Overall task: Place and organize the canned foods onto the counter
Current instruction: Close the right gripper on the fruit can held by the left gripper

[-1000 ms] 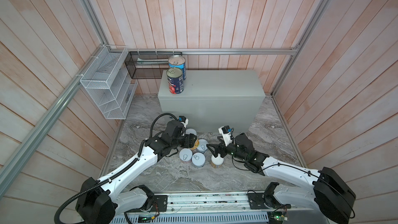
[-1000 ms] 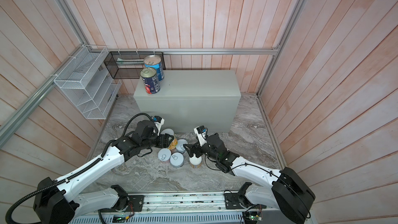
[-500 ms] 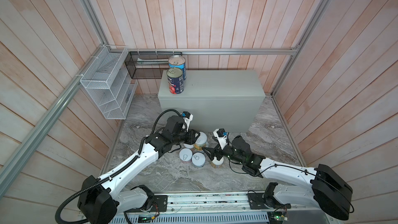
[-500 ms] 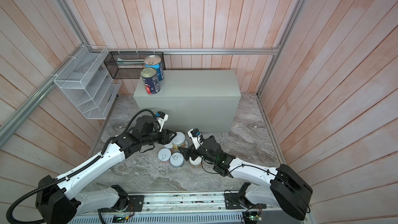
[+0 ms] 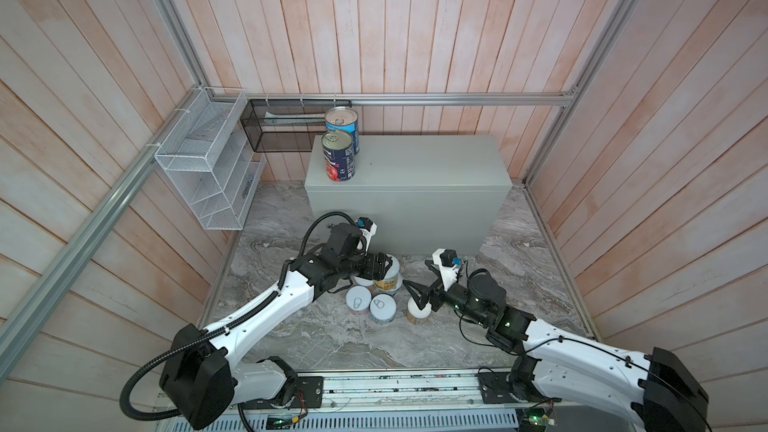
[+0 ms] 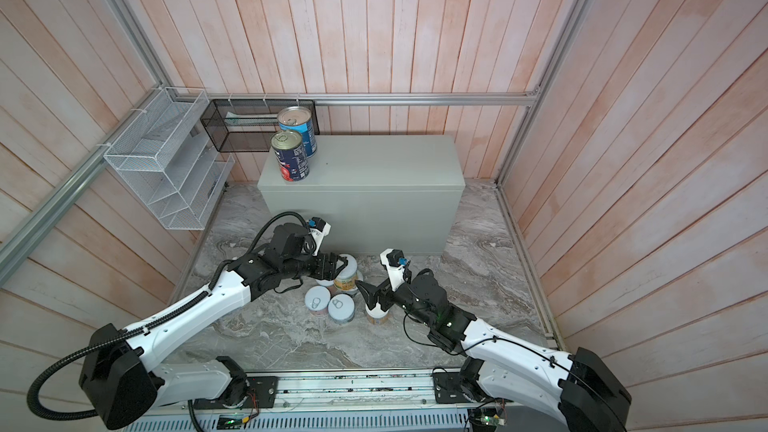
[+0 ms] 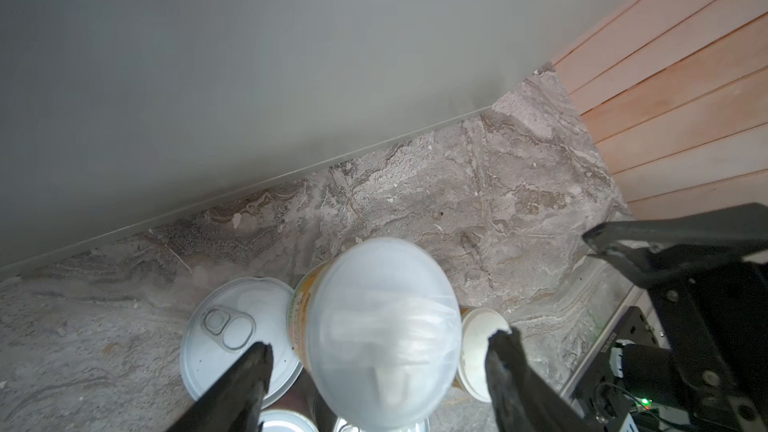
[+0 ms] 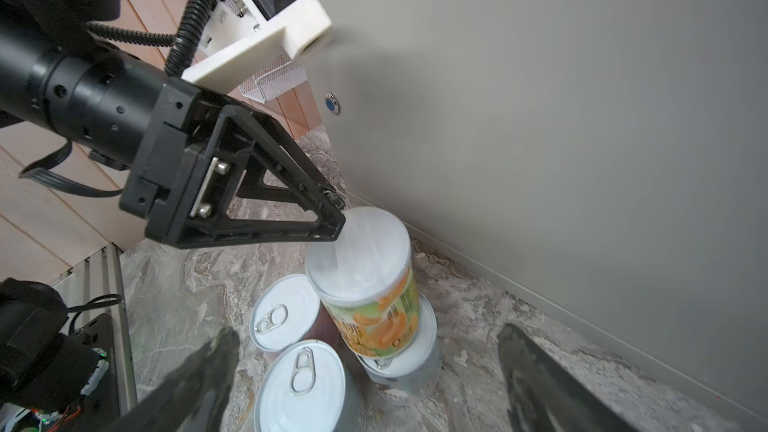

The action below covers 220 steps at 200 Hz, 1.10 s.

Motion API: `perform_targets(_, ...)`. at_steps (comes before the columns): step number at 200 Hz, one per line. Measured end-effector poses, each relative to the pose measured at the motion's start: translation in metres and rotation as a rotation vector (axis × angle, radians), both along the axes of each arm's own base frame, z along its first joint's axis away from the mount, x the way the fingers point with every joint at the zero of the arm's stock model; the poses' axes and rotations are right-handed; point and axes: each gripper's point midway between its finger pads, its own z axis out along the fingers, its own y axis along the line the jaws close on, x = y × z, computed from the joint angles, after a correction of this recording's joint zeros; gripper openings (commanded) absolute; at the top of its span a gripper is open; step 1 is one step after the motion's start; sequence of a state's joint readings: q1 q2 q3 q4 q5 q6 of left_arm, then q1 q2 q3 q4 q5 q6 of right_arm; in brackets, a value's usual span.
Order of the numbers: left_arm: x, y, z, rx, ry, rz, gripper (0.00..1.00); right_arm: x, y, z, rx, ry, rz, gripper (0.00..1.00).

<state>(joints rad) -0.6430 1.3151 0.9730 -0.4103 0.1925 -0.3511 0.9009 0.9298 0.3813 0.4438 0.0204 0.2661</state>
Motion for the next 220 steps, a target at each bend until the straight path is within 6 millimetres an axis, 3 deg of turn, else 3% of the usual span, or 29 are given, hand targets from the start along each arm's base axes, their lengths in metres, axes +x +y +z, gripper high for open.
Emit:
perform_targets(54, 0.003, -0.023, -0.019, 0.094, -0.012, -0.037, 0.84, -0.003, -0.018, -0.011, -0.005, 0.025, -0.059, 0.97)
perform_targets(66, 0.005, -0.026, -0.021, 0.105, -0.014, -0.036, 0.77, -0.002, -0.020, -0.012, -0.007, 0.028, -0.068, 0.97)
perform_targets(87, 0.010, -0.028, -0.021, 0.119, -0.031, -0.028, 0.77, -0.001, -0.022, -0.013, -0.013, 0.030, -0.077, 0.97)
perform_targets(111, 0.017, -0.030, -0.021, 0.139, -0.046, -0.014, 0.87, -0.001, -0.024, -0.017, -0.027, 0.038, -0.087, 0.97)
perform_targets(159, 0.018, -0.029, -0.045, 0.236, -0.036, -0.013, 0.88, 0.001, -0.026, -0.023, -0.048, 0.049, -0.101, 0.97)
perform_targets(174, 0.018, -0.031, -0.052, 0.261, -0.029, -0.017, 0.80, 0.002, -0.026, -0.026, -0.056, 0.054, -0.104, 0.97)
perform_targets(197, 0.024, -0.034, -0.051, 0.283, -0.050, -0.017, 0.60, 0.002, -0.025, -0.029, -0.064, 0.059, -0.106, 0.97)
perform_targets(220, 0.026, -0.033, -0.051, 0.293, -0.057, -0.010, 0.53, 0.002, -0.026, -0.030, -0.066, 0.061, -0.106, 0.97)
